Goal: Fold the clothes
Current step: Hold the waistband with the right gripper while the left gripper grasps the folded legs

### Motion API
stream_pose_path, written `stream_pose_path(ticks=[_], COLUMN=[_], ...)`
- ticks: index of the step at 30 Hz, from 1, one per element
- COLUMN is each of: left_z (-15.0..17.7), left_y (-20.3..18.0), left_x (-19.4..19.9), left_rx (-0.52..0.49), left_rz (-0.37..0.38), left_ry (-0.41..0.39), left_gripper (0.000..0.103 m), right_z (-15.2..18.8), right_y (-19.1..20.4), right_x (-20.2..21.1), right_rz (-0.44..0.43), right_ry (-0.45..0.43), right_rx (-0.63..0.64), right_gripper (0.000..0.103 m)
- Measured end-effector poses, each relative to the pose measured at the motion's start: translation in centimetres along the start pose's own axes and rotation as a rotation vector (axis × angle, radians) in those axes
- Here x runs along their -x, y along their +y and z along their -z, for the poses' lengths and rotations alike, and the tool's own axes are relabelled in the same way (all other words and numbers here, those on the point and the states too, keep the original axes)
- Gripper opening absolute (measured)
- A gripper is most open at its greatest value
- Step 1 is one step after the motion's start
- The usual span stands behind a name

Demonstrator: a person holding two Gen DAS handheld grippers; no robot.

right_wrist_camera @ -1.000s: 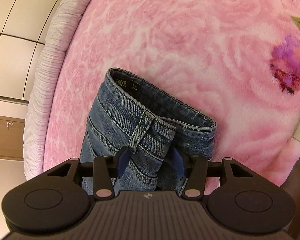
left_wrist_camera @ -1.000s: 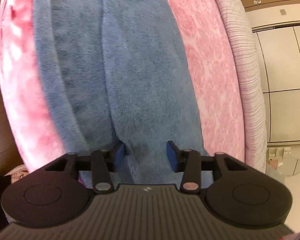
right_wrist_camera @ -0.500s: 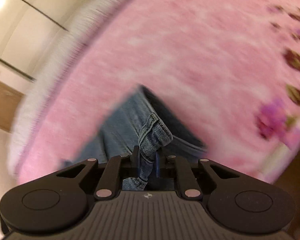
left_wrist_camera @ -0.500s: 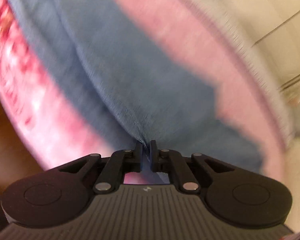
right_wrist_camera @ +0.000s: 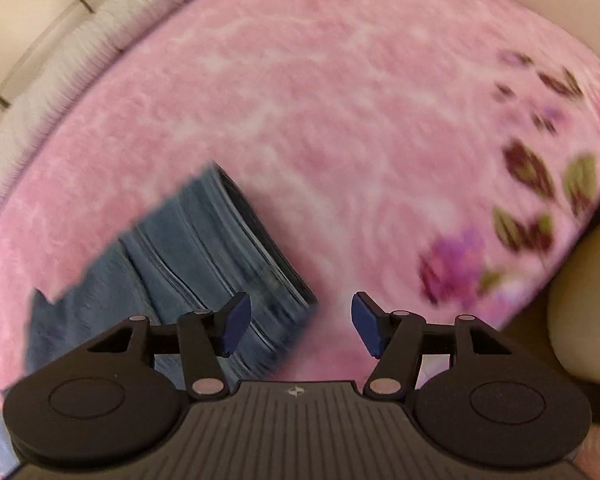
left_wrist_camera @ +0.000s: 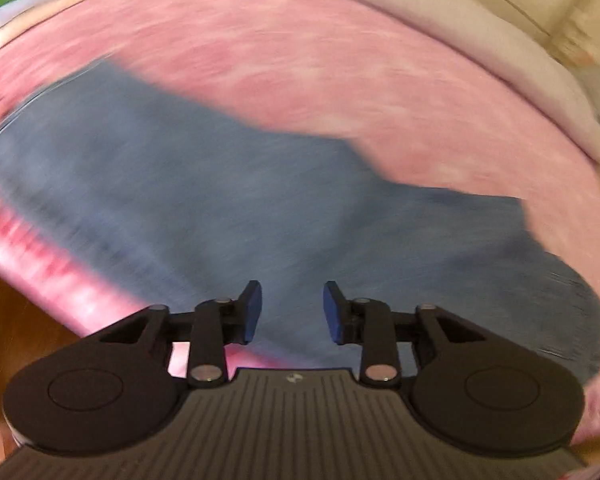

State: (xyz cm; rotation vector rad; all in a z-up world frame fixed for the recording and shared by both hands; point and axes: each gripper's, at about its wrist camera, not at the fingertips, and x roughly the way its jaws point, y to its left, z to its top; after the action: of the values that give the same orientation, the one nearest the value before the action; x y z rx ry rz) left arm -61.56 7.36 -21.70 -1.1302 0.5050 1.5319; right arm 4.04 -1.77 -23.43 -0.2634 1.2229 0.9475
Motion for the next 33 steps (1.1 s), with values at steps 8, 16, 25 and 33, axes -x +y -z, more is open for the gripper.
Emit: stream_pose_path(ticks=[8, 16, 25, 33], left_z=[-8.2, -15.0, -15.6, -14.7], left_y=[-9.4, -14.1, -18.3, -17.7], left_x=[-6.7, -14.2, -21.9, -20.5], left_rx=[-0.297, -0.342, -0.352, -0.482], left_rz=[0.294, 0.43, 0.569, 0.576], left_ry=[0.137, 0.244, 0.527, 0.361], left_gripper=[0.04, 0.053, 0.023, 0.0], right_z=[-5.0, -9.5, -9.9, -8.9], right_y=[4.8, 6.0, 5.5, 6.9], right_x=[-3.1, -7.5, -11.4, -9.8], right_rz=[-0.106, -0.061, -0.106, -0.14], right_ry=[0.027, 0.075, 0.204, 0.166], right_rx=[0.055, -0.059, -0.209, -0.097], right_gripper=[0.064, 0.074, 0.072, 0.026])
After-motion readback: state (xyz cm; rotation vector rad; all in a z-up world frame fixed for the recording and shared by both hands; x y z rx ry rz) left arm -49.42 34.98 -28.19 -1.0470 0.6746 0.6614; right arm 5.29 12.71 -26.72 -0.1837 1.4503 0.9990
